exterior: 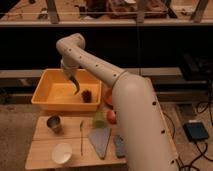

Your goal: Place pepper in paper cup

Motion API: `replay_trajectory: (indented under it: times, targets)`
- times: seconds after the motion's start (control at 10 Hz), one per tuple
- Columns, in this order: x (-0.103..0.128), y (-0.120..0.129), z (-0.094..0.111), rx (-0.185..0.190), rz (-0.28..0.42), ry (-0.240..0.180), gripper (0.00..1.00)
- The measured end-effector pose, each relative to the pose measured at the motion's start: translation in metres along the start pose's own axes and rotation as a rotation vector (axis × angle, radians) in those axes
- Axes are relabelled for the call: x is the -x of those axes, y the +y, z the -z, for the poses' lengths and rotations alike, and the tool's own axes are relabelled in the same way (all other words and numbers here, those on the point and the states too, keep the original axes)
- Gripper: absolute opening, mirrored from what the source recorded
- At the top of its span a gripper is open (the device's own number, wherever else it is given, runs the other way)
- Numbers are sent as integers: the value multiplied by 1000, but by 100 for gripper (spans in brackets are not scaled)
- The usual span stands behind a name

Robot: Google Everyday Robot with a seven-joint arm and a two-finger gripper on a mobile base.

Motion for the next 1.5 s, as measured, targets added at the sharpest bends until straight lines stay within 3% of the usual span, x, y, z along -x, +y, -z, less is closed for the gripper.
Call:
replay_trajectory:
  times: [0.3, 0.5, 0.7, 1.0, 1.5]
  targets:
    - [-7, -8, 52, -19, 16, 89, 2]
    - [-10, -18, 85, -66, 17, 142, 2]
    - [-5, -33, 100, -115, 17, 151, 2]
    - [11, -82, 100, -187, 44, 86, 2]
    - [69, -153, 102, -295, 12, -4, 2]
